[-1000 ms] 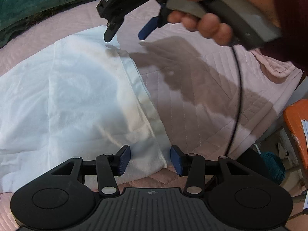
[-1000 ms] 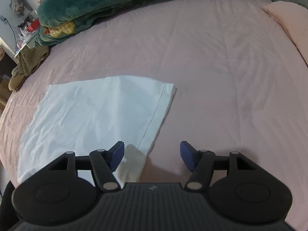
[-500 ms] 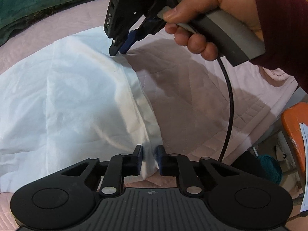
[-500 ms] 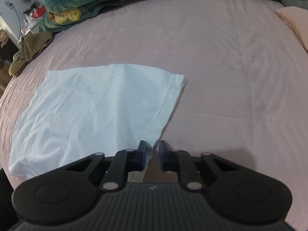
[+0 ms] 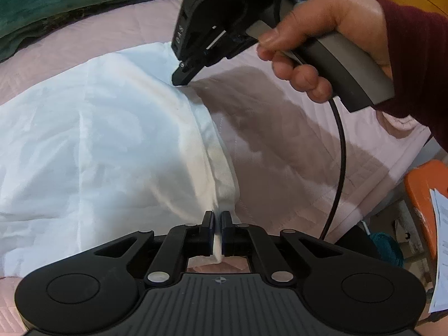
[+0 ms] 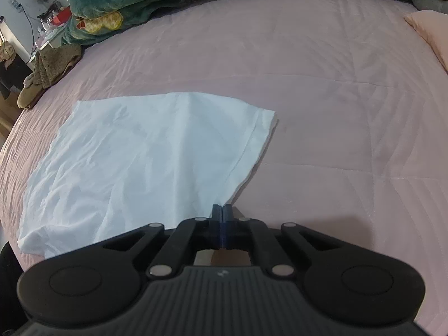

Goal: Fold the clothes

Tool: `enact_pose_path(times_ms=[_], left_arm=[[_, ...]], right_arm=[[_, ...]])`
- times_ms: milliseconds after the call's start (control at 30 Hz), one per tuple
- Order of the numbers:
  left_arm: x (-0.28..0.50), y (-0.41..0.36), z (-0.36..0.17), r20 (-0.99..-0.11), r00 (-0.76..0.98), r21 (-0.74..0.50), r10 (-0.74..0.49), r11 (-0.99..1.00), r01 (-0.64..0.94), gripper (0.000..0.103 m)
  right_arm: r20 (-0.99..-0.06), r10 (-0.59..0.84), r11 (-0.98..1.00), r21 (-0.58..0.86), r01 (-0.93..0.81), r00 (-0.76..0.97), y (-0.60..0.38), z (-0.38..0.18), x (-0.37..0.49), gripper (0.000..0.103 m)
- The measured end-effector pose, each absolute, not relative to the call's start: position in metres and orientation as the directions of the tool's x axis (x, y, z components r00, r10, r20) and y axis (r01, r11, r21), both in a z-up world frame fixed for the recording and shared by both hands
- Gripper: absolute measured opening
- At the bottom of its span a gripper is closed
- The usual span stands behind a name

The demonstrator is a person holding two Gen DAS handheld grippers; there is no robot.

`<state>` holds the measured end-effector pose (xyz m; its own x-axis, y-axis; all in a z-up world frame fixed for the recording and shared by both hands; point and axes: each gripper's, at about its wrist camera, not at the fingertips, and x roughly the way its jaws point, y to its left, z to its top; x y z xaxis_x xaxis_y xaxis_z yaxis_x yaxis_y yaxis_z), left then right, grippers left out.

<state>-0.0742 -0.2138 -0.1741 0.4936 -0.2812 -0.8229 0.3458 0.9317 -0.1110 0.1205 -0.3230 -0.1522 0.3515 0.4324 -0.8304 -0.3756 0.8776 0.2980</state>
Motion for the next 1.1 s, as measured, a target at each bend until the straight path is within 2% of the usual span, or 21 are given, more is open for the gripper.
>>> enact_pose_path(times_ms=[333, 1100], left_arm=[[-0.075, -0.187, -0.157, -0.796, 0.518, -0.166, -0.313, 0.936, 0.31, 0.005], [-0.09, -0.06, -0.121, -0.652, 0.572, -0.461, -0.497, 0.859, 0.221, 0.005]], right_arm=[[-0.825, 0.427, 0.884, 0.294, -0.363, 0.371, -0.311, -0.134, 0.111, 0.001], [-0.851, 0.296, 0.926, 0.143, -0.351, 0.434, -0.227, -0.075, 0.111, 0.001]])
